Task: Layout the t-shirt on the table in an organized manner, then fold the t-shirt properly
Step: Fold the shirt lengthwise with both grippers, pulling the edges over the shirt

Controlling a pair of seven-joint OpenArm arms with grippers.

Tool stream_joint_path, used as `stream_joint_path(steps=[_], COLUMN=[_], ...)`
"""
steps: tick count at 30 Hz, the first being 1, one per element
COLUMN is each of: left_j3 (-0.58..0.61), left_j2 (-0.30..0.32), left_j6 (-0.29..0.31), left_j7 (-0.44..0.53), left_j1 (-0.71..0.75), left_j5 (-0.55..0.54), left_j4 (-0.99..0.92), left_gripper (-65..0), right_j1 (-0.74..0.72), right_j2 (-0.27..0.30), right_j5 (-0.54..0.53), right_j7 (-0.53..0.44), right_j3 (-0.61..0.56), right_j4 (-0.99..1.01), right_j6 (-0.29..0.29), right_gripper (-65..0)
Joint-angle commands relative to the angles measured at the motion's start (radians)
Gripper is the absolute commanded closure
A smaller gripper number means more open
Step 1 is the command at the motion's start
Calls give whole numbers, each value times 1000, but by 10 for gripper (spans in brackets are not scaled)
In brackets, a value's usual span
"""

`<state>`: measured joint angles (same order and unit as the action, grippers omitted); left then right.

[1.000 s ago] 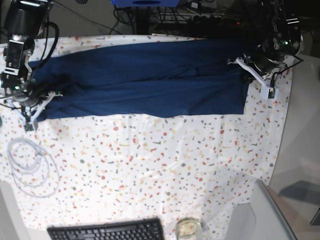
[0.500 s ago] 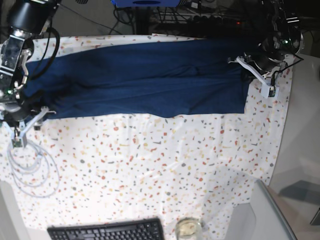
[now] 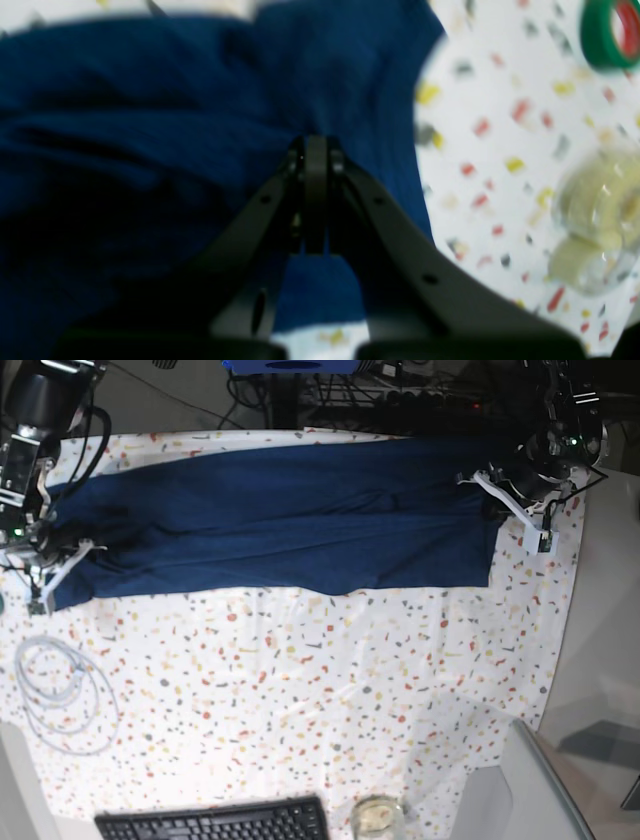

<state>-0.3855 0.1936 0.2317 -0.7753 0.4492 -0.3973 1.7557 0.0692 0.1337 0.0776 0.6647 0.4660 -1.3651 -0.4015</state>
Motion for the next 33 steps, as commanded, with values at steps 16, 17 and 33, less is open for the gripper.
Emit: stream_joint_path(steps=[16,17,33], left_j3=[-5,-5,-5], left_j2=[13,13,13], left_j6=[-4,-4,-4], left_j7=[15,15,12], left_j1=[0,0,3], left_j5=[-7,-7,-7], left_j4=[16,16,19], left_gripper=[0,0,0], right_j1=[-22,-45,7], right_j2=[-7,-7,-12], right_j5=[-14,-14,-9], right_j7=[39,40,42], right_j3=[-43,-66,-174], right_j4=[-233,-204,-96], right_j6=[5,5,5], right_gripper=[0,0,0])
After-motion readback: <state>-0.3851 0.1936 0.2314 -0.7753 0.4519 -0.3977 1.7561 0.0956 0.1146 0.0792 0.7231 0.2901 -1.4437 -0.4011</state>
